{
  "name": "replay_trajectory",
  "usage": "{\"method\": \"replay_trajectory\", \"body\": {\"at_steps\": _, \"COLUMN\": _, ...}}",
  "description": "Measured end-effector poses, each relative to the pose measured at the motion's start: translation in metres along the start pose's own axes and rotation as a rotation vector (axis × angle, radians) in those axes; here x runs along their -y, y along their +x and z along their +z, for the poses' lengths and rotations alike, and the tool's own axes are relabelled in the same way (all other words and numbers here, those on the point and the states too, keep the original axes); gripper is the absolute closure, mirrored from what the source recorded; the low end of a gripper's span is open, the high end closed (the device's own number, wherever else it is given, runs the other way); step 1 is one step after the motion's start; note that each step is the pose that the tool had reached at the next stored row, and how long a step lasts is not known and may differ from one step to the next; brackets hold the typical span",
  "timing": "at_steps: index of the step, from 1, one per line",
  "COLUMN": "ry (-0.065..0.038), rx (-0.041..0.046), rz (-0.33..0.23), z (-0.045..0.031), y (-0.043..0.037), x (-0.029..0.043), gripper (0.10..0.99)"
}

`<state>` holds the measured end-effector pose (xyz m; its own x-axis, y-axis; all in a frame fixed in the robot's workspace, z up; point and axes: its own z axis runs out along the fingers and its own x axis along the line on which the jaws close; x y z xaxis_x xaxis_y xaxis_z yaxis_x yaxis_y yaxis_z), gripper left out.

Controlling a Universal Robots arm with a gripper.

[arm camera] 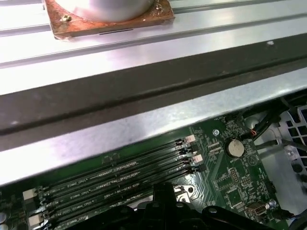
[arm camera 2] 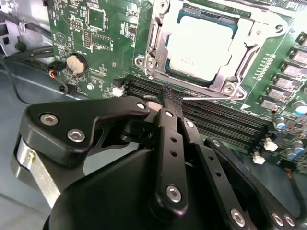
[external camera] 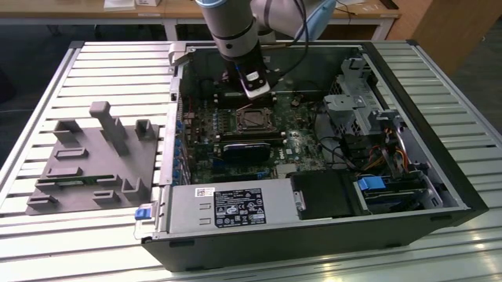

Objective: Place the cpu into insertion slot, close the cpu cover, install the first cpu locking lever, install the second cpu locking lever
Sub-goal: 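Install the first cpu locking lever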

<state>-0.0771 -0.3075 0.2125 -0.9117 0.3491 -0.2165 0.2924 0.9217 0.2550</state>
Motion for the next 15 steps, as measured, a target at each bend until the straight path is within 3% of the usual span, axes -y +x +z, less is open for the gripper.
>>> {"method": "replay_trajectory", "body": {"at_steps": 15, "ry": 0.016, "rx": 0.0188, "rz": 0.069, "z": 0.0066, "y": 0.0049, "x": -0.0098, "gripper": 0.98}}
